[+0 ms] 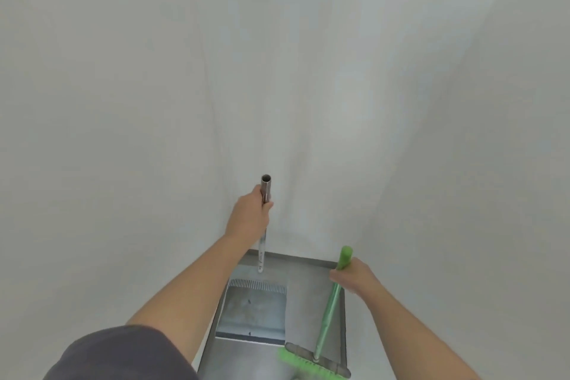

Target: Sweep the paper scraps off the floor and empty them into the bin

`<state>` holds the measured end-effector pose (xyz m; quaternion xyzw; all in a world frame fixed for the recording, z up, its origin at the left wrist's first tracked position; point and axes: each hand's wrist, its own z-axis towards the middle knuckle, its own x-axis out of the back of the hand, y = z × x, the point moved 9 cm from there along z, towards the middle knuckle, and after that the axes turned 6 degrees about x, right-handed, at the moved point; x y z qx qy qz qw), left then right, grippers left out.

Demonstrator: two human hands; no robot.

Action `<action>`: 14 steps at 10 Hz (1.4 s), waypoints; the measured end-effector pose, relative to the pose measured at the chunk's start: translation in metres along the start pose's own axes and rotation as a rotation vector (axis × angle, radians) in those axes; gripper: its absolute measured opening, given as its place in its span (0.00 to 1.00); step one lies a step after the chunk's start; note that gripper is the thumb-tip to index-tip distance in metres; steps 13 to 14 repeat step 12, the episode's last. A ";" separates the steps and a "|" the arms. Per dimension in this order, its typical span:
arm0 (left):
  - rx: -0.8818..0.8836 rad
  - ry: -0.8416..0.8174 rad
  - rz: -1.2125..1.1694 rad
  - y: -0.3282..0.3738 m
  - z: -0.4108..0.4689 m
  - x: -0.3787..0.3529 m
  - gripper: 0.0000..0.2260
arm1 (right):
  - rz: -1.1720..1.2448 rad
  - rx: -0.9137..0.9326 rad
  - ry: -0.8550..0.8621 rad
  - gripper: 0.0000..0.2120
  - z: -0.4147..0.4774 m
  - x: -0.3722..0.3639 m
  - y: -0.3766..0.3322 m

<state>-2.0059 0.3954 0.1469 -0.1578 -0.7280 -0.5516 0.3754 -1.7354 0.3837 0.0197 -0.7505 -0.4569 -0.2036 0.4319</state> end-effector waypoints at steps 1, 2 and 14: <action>0.068 -0.001 0.003 -0.022 0.059 -0.035 0.04 | -0.034 -0.018 -0.048 0.05 0.071 -0.004 0.001; 0.133 -0.036 0.031 -0.061 0.088 -0.072 0.04 | -0.082 -0.036 -0.081 0.04 0.119 -0.014 0.000; 0.574 -0.314 -0.037 -0.195 0.260 -0.218 0.19 | 0.401 -0.276 0.048 0.07 0.354 -0.031 -0.033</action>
